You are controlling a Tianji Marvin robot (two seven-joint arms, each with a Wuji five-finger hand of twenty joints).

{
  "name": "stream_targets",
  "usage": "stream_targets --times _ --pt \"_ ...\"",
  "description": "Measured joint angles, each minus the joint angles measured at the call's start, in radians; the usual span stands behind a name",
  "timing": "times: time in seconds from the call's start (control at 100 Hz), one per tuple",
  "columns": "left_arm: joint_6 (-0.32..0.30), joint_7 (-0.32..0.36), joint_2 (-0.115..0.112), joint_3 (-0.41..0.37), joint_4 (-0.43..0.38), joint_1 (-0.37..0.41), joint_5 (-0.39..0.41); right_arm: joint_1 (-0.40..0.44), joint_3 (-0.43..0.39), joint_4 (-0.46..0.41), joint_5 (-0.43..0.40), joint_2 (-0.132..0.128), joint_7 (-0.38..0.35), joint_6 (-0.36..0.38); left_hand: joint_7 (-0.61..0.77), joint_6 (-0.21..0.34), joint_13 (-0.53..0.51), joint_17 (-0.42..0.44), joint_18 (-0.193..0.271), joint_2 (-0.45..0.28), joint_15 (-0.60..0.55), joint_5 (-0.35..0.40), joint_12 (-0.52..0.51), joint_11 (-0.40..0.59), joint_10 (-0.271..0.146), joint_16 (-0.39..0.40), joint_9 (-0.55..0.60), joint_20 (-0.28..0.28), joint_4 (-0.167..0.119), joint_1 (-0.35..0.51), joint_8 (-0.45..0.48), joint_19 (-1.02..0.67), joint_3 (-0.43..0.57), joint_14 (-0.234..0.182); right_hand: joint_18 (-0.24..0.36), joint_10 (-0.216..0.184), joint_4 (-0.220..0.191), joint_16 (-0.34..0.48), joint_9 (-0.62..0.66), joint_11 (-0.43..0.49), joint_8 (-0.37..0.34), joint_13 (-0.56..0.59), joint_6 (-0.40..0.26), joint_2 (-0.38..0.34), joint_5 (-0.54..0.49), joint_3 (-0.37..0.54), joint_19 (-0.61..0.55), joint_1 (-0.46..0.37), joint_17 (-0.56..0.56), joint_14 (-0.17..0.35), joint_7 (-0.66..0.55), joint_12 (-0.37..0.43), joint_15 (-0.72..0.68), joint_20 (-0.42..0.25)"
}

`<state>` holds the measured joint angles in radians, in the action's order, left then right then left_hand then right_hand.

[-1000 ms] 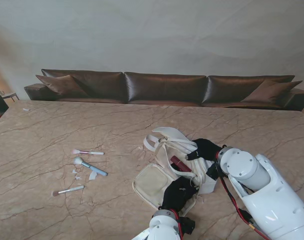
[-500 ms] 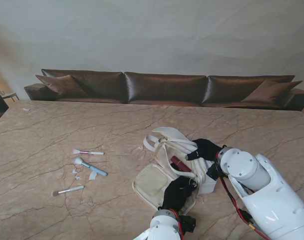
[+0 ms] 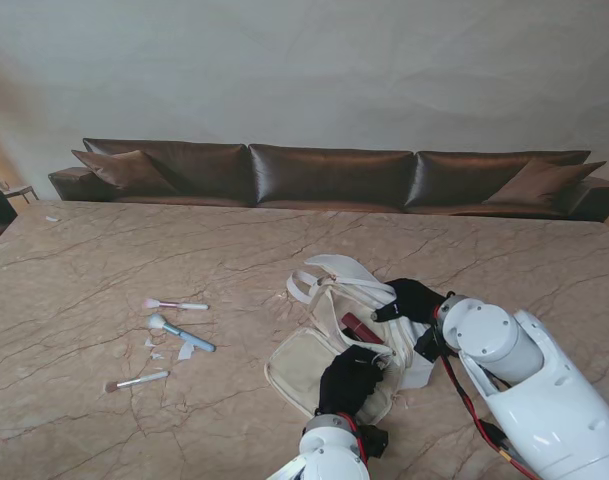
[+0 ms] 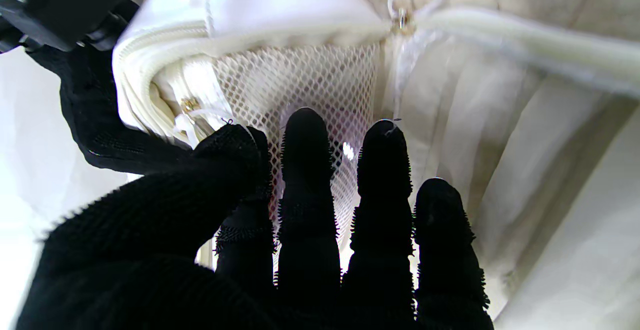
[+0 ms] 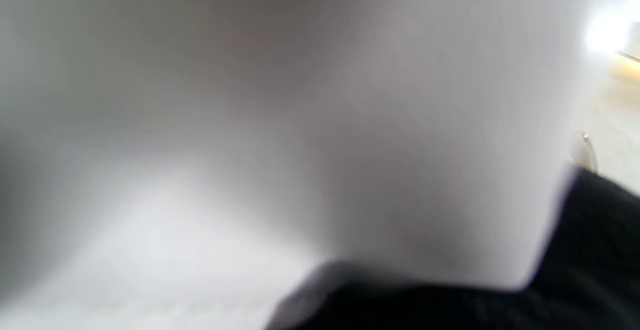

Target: Pack the cosmetics bag

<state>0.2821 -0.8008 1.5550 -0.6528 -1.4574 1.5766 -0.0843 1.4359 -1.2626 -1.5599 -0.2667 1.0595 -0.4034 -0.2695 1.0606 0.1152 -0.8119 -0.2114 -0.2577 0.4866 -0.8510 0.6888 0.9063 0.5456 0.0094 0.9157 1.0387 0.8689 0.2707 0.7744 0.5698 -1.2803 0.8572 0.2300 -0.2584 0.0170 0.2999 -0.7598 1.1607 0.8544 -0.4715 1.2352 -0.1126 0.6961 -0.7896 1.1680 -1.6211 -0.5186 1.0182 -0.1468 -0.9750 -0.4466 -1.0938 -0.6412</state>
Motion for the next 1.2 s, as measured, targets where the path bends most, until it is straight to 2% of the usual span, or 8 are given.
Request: stream_targets --times 0.13,0.31,0.35,0.67,0.78,0.88,1.02,1.2 --pt "0.000 -0.007 0.001 -0.001 0.016 -0.011 0.005 0.007 -0.008 -0.005 -0.001 -0.002 -0.017 0.004 0.010 -0.010 -0.022 -0.014 -0.013 0.030 -0.049 0.014 -0.017 0.097 0.060 0.023 0.028 0.000 0.000 0.000 -0.042 -0.010 0.031 0.000 0.000 0.000 0.000 0.000 0.000 0.000 0.000 0.000 0.000 0.000 0.000 0.000 0.000 0.000 0.000 0.000 0.000 0.000 0.000 0.000" --pt "-0.012 -0.021 0.007 0.001 0.035 -0.022 0.007 0.008 -0.008 -0.006 -0.003 -0.005 -0.020 0.015 0.020 -0.012 -0.033 -0.017 -0.023 0.052 -0.114 0.032 -0.006 0.223 0.064 0.063 0.038 0.023 0.003 -0.001 -0.044 -0.019 0.051 0.000 0.000 0.000 0.000 0.000 0.000 0.000 0.000 0.000 0.000 0.000 0.000 0.000 0.000 0.000 0.000 0.000 0.000 0.000 0.000 0.000" --pt "-0.012 -0.023 0.008 0.001 0.039 -0.024 0.015 0.008 -0.008 -0.006 -0.003 -0.005 -0.020 0.018 0.021 -0.012 -0.033 -0.018 -0.023 0.052 -0.126 0.025 0.001 0.255 0.059 0.073 0.037 0.028 0.021 -0.001 -0.010 -0.021 0.058 0.000 0.000 0.000 0.000 0.000 0.000 0.000 0.000 0.000 0.000 0.000 0.000 0.000 0.000 0.000 0.000 0.000 0.000 0.000 0.000 0.000" --pt "0.017 -0.068 0.008 0.009 0.093 -0.050 0.241 0.013 -0.005 -0.005 0.008 -0.004 -0.002 0.034 0.047 0.002 -0.046 -0.030 -0.023 0.053 -0.166 -0.010 0.010 0.373 0.004 0.107 0.019 0.050 0.031 -0.015 0.101 -0.031 0.077 -0.030 0.000 0.000 0.000 0.000 0.010 0.000 0.039 0.000 0.000 0.001 0.000 0.000 0.000 0.003 0.009 0.000 0.000 0.000 -0.008 0.001" --pt "0.004 -0.091 0.008 0.026 0.149 -0.073 0.308 0.008 0.006 0.005 0.017 -0.003 0.005 0.043 0.063 0.024 -0.087 -0.079 -0.023 0.067 -0.162 -0.013 -0.009 0.368 -0.015 0.090 0.035 0.048 0.061 -0.046 0.109 -0.046 0.127 -0.041 0.000 0.000 0.000 0.000 0.010 0.000 0.061 0.001 0.000 0.002 0.000 0.021 -0.001 0.020 0.018 0.000 0.000 0.000 -0.024 0.001" --pt "-0.065 -0.132 0.008 0.040 0.198 -0.085 0.337 0.004 0.010 0.010 0.018 -0.002 0.004 0.046 0.111 0.029 -0.132 -0.132 -0.025 0.112 -0.099 0.011 -0.065 0.237 -0.015 0.024 0.075 -0.004 0.062 -0.078 -0.028 -0.063 0.185 -0.043 0.000 0.000 -0.004 0.000 0.012 0.001 0.066 0.002 0.003 0.002 -0.003 0.021 -0.002 0.023 0.022 0.000 0.000 0.000 -0.032 0.000" --pt "-0.065 -0.147 0.008 0.048 0.220 -0.092 0.362 0.003 0.010 0.010 0.018 -0.001 0.004 0.047 0.125 0.029 -0.149 -0.150 -0.040 0.166 -0.047 0.047 -0.113 0.116 -0.015 -0.017 0.099 -0.051 0.062 -0.109 -0.150 -0.071 0.242 -0.043 0.000 0.000 -0.005 -0.001 0.024 0.001 0.082 0.007 0.003 0.012 -0.012 0.026 -0.005 0.024 0.026 0.000 0.000 0.000 -0.032 0.000" --pt "-0.073 -0.187 0.013 0.056 0.245 -0.102 0.396 0.005 0.009 0.011 0.018 0.000 0.009 0.052 0.125 0.009 -0.149 -0.147 -0.052 0.186 -0.037 0.060 -0.153 0.103 0.001 -0.025 0.108 -0.060 0.028 -0.156 -0.177 -0.071 0.266 -0.043 0.000 0.000 -0.005 -0.001 0.025 0.001 0.083 0.008 0.005 0.012 -0.013 0.026 -0.009 0.024 0.026 0.000 0.000 0.000 -0.036 0.000"
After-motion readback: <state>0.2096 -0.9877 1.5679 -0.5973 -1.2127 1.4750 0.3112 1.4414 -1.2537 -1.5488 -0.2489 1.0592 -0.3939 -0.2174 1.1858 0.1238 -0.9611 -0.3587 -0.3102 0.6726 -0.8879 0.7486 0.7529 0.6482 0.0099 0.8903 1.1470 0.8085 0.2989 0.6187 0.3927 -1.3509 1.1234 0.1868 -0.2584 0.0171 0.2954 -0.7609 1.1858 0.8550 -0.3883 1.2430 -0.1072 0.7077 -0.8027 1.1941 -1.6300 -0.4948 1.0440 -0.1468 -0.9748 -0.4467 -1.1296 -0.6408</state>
